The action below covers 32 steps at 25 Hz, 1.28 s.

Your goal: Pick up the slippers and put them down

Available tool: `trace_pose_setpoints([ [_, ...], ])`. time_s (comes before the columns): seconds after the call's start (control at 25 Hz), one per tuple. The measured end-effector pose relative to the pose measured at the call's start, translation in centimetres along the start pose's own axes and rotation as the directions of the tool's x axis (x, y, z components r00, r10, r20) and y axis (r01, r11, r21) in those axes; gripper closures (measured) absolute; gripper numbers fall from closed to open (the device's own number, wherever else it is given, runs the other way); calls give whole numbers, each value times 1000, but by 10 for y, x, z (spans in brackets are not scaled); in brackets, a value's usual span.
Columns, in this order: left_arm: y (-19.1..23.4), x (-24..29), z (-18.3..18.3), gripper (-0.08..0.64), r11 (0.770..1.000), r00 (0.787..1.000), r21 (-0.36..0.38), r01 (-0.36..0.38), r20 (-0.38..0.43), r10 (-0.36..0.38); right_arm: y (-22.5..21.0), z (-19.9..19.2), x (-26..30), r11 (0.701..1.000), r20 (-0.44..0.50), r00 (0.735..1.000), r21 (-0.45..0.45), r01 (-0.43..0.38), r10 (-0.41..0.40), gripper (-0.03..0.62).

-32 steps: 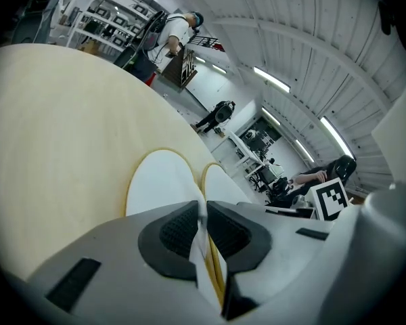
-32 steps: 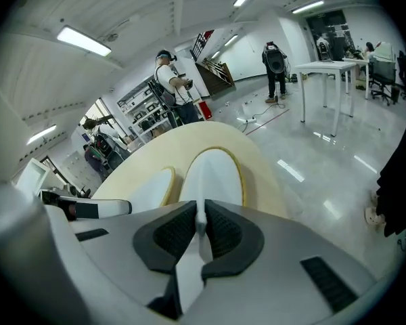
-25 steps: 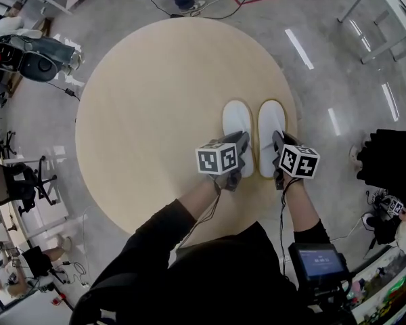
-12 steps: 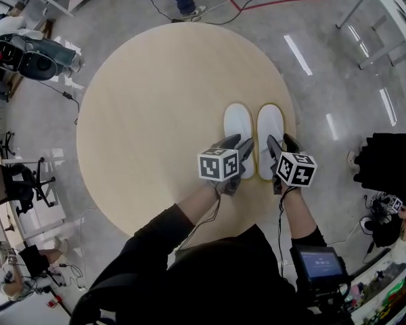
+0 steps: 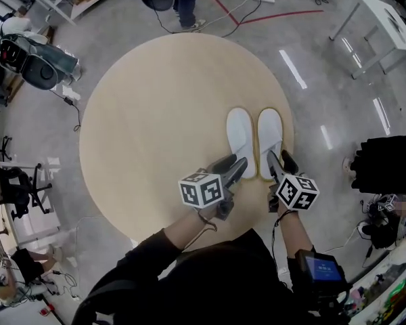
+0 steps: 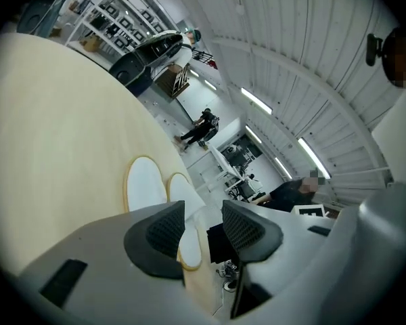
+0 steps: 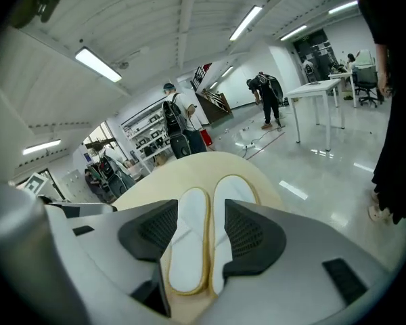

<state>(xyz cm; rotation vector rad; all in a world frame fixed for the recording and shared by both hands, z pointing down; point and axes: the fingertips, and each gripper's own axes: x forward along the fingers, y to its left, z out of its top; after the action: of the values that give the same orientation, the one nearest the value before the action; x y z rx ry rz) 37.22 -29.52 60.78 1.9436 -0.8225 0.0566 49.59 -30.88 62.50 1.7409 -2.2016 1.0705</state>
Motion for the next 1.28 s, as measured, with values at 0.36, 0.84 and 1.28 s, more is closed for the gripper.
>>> trace_pose_setpoints([
  [0.36, -16, -101, -5, 376, 997, 996, -63, 47, 74, -42, 95, -9, -42, 987, 77, 984, 15, -162, 160, 549],
  [0.84, 6, -280, 7, 376, 1000, 977, -18, -6, 213, 10, 297, -50, -89, 907, 63, 913, -160, -390, 404, 577],
  [1.28, -18, -363, 34, 376, 994, 953, 86, 68, 288, -90, 407, -61, -125, 851, 70, 869, -258, -458, 489, 577],
])
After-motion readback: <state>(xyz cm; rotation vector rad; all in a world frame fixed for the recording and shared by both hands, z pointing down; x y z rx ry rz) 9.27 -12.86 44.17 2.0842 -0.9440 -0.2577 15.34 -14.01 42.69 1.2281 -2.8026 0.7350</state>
